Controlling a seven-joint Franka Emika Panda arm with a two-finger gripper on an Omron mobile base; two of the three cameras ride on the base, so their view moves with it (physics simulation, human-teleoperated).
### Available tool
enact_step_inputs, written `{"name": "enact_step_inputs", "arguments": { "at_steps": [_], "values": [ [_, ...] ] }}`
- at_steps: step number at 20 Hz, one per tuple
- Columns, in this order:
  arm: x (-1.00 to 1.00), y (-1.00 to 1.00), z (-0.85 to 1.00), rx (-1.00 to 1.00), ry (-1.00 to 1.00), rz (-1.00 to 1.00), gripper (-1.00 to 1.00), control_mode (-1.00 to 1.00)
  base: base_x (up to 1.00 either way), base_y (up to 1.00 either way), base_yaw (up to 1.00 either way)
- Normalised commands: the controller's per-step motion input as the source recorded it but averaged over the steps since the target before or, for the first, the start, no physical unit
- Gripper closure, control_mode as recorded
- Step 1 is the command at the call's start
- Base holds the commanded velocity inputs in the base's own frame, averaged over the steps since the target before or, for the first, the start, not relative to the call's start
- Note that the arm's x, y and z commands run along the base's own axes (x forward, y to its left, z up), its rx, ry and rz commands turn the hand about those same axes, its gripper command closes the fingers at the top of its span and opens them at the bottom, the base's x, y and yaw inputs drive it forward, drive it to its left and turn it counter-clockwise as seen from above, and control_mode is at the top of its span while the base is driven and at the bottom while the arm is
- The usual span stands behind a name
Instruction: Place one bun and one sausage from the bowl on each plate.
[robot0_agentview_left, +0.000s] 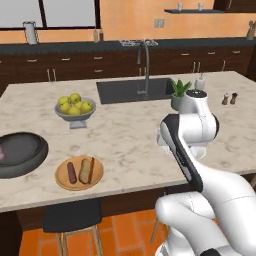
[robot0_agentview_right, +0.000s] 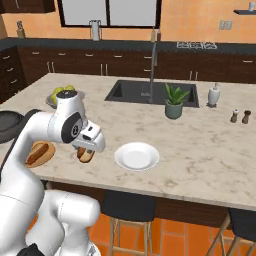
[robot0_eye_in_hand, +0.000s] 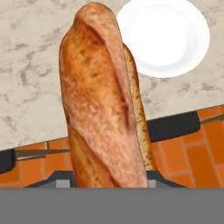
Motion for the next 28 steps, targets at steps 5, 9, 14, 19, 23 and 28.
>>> {"name": "enact_step_inputs", "arguments": {
  "at_steps": [5, 9, 14, 19, 23, 28],
  "values": [
    [0.0, 0.0, 0.0, 0.0, 0.0, 0.0, 1.0, -1.0, 0.0, -0.51, -0.09],
    [0.76, -0.17, -0.03, 0.0, 0.07, 0.0, 1.0, -1.0, 0.0, 0.0, 0.0],
    [1.0, -0.6, -0.75, 0.0, 0.2, 0.0, 1.0, -1.0, 0.0, 0.0, 0.0],
    [1.0, -0.51, -0.44, -0.02, 0.23, 0.0, 1.0, -1.0, 0.0, 0.0, 0.0],
    [1.0, -0.21, -0.06, 0.0, 0.12, 0.0, 1.0, -1.0, 0.0, 0.0, 0.0],
    [0.63, -0.01, -0.66, -0.01, 0.0, 0.0, 1.0, -1.0, 0.0, 0.0, 0.0]
  ]
}}
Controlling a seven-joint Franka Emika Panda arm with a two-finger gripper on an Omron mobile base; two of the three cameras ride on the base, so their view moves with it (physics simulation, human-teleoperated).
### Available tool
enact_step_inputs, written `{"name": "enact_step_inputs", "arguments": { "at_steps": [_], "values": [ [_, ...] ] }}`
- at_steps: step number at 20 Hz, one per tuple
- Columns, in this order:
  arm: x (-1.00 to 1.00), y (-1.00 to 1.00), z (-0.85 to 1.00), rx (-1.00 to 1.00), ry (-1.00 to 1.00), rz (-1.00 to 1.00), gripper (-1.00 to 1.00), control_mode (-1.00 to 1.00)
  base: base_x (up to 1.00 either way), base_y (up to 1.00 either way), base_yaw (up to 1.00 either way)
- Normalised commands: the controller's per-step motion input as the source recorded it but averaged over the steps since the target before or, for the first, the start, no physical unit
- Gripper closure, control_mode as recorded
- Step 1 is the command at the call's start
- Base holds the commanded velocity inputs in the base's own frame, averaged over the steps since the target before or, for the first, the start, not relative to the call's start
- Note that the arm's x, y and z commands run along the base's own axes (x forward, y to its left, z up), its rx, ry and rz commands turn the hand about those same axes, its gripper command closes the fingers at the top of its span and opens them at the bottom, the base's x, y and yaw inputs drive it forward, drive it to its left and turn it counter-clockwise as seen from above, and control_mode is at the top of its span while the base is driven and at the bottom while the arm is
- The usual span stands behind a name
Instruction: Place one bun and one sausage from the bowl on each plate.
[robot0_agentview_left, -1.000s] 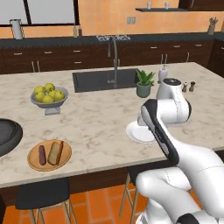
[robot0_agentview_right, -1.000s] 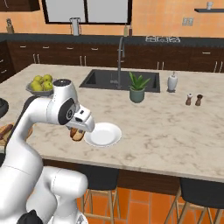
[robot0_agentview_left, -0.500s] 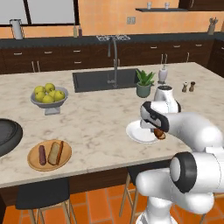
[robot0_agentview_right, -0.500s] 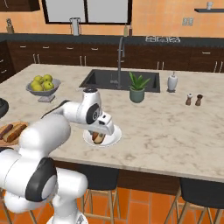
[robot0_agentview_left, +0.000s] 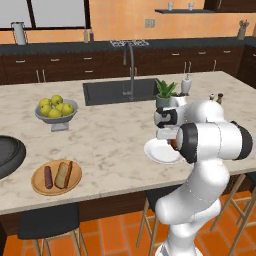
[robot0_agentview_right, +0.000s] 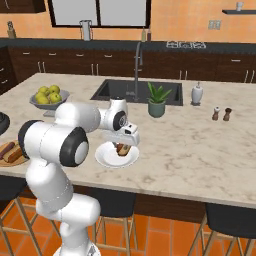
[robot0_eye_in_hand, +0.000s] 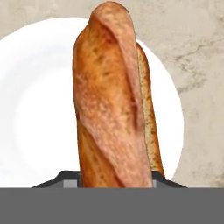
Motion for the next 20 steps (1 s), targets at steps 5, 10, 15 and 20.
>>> {"name": "enact_step_inputs", "arguments": {
  "at_steps": [5, 10, 15, 20],
  "values": [
    [0.19, -0.12, -0.58, -0.02, 0.01, 0.02, 1.0, -1.0, 0.0, 0.0, 0.0],
    [-0.38, -0.01, -0.15, 0.0, 0.0, 0.0, 1.0, -1.0, 0.0, 0.0, 0.0],
    [-0.42, 0.0, 0.0, 0.0, -0.07, 0.0, 1.0, -1.0, 0.0, 0.0, 0.0],
    [-0.06, 0.15, 0.0, 0.0, 0.0, 0.0, 1.0, -1.0, 0.0, 0.0, 0.0]
  ]
}}
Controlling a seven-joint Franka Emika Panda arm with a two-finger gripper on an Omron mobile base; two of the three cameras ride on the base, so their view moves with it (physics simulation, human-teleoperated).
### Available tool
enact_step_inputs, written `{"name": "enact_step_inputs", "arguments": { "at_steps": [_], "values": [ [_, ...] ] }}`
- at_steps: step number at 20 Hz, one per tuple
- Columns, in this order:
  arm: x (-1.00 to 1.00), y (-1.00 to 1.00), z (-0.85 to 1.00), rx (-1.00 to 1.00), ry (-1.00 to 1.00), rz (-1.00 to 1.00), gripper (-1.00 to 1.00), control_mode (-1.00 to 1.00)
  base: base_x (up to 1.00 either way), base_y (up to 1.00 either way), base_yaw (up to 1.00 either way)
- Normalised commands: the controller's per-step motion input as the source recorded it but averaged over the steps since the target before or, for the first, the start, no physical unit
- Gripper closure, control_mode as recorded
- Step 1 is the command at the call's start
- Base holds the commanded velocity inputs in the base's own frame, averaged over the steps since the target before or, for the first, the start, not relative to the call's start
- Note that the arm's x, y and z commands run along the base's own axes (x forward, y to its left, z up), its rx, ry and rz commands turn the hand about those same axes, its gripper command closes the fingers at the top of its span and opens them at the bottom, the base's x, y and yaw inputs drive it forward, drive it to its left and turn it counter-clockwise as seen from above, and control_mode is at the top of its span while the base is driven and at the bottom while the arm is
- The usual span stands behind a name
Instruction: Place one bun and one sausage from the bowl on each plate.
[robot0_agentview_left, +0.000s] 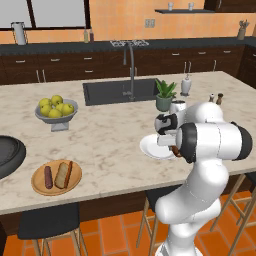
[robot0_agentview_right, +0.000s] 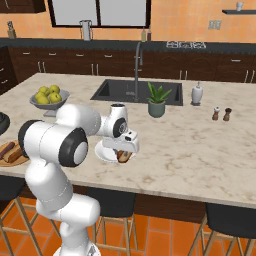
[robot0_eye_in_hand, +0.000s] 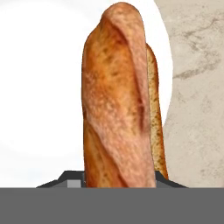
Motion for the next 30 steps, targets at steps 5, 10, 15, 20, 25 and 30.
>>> {"name": "enact_step_inputs", "arguments": {
  "at_steps": [5, 10, 15, 20, 25, 30],
  "values": [
    [0.31, 0.08, 0.23, -0.02, 0.02, 0.0, 1.0, -1.0, 0.0, 0.0, 0.0],
    [0.26, 0.0, 0.16, 0.0, 0.02, 0.0, 1.0, -1.0, 0.0, 0.0, 0.0],
    [0.05, 0.0, -0.29, 0.0, 0.06, 0.0, 1.0, -1.0, 0.0, 0.0, 0.0],
    [0.04, 0.0, -0.03, 0.0, -0.05, 0.0, -1.0, -1.0, 0.0, 0.0, 0.0],
    [0.0, 0.0, 0.0, 0.0, -0.08, 0.0, -1.0, -1.0, 0.0, 0.0, 0.0],
    [-0.01, 0.04, 0.19, -0.04, -0.06, 0.0, -1.0, -1.0, 0.0, 0.0, 0.0]
  ]
}}
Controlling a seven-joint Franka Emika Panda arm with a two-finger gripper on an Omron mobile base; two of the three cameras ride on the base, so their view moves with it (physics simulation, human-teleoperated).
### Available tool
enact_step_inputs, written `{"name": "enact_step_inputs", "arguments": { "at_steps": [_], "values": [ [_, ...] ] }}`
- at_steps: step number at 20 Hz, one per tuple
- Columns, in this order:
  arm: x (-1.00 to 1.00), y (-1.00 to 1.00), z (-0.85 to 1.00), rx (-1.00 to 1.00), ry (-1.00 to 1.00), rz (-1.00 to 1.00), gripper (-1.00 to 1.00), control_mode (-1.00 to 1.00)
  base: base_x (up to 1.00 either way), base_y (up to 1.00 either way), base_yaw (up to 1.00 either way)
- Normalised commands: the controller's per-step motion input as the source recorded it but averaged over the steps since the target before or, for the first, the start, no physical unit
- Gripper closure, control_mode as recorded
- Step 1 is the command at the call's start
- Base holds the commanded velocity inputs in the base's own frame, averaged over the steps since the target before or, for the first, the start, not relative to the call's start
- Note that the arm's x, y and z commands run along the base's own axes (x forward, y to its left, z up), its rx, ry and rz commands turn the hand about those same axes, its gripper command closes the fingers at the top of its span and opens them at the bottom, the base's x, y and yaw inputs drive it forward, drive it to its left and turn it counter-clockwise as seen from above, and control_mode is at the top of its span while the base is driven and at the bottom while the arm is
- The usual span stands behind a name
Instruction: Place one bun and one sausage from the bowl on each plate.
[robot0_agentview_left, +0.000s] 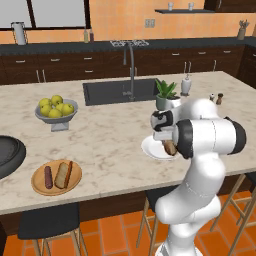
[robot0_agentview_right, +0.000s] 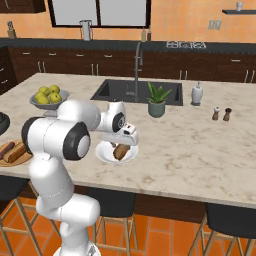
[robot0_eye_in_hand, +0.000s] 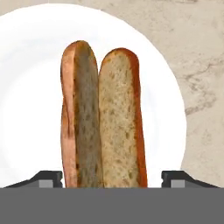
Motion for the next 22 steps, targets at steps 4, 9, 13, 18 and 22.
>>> {"name": "enact_step_inputs", "arguments": {
  "at_steps": [4, 9, 13, 18, 22],
  "values": [
    [-0.09, 0.06, 0.75, -0.05, -0.03, 0.0, -1.0, -1.0, 0.0, 0.0, 0.0],
    [-0.41, 0.28, 0.92, 0.02, -0.15, 0.01, -1.0, -1.0, 0.0, 0.0, 0.0],
    [-0.67, 0.35, 0.78, 0.13, -0.18, 0.01, -1.0, -1.0, 0.0, 0.0, 0.0],
    [-0.99, 0.21, 0.66, 0.01, -0.1, 0.05, -1.0, -1.0, 0.0, 0.0, 0.0],
    [-1.0, 0.17, 0.28, -0.02, -0.3, 0.09, -1.0, -1.0, 0.0, 0.0, 0.0]
  ]
}}
